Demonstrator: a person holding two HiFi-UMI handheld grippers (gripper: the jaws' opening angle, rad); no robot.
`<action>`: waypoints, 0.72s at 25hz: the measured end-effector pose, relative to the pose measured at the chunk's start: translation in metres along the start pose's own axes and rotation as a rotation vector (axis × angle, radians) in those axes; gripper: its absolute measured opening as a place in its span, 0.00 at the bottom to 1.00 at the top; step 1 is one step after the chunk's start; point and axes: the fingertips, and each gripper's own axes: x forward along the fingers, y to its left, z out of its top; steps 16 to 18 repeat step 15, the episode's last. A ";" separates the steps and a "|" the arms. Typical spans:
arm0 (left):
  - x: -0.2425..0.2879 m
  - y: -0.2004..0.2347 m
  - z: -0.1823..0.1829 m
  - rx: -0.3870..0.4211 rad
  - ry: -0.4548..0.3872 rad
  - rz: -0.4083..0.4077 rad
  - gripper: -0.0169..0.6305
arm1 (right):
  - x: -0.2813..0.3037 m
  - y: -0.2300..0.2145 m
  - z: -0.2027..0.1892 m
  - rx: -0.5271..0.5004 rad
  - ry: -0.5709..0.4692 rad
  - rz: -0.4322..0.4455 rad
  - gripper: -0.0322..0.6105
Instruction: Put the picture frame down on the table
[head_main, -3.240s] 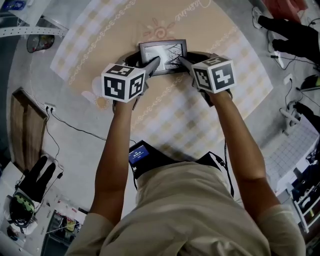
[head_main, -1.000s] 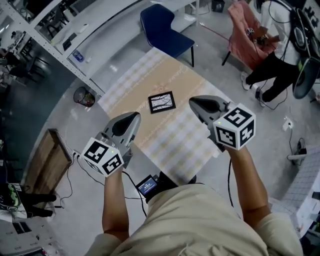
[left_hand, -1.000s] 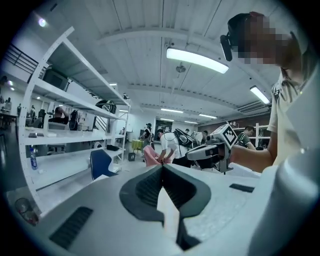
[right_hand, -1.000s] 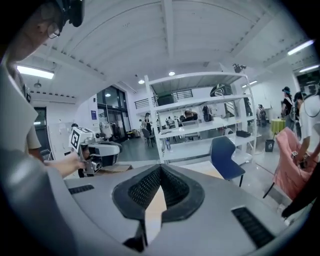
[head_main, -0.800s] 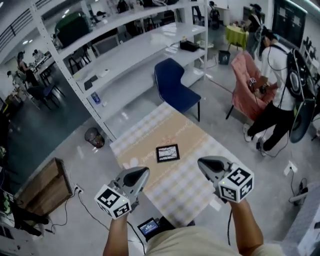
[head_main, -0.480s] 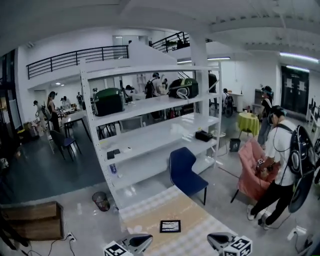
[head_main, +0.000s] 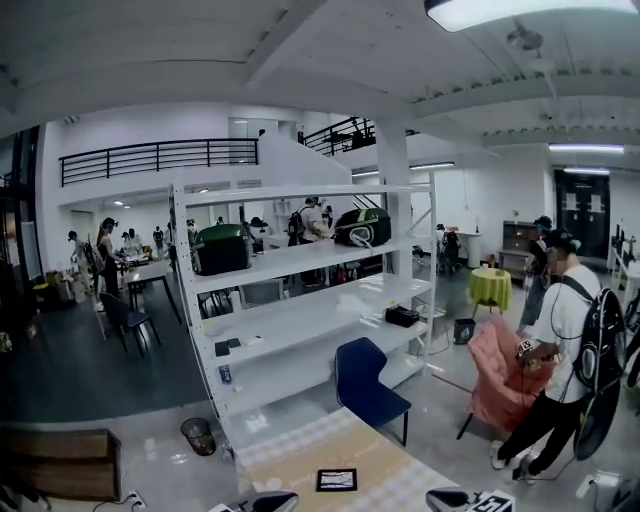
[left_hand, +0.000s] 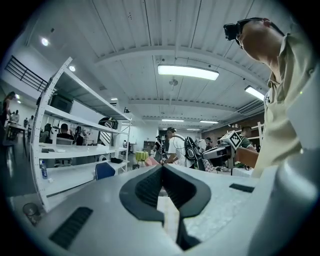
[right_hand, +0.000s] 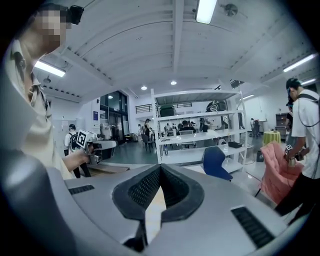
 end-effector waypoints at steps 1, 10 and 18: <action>-0.002 -0.002 0.000 -0.001 -0.003 0.002 0.04 | -0.004 0.002 0.001 -0.003 -0.006 -0.002 0.05; -0.024 -0.018 0.004 0.001 -0.033 0.020 0.04 | -0.026 0.020 0.000 -0.018 -0.031 -0.006 0.05; -0.027 -0.013 0.024 0.037 -0.083 0.026 0.04 | -0.009 0.014 0.038 -0.075 -0.107 -0.016 0.05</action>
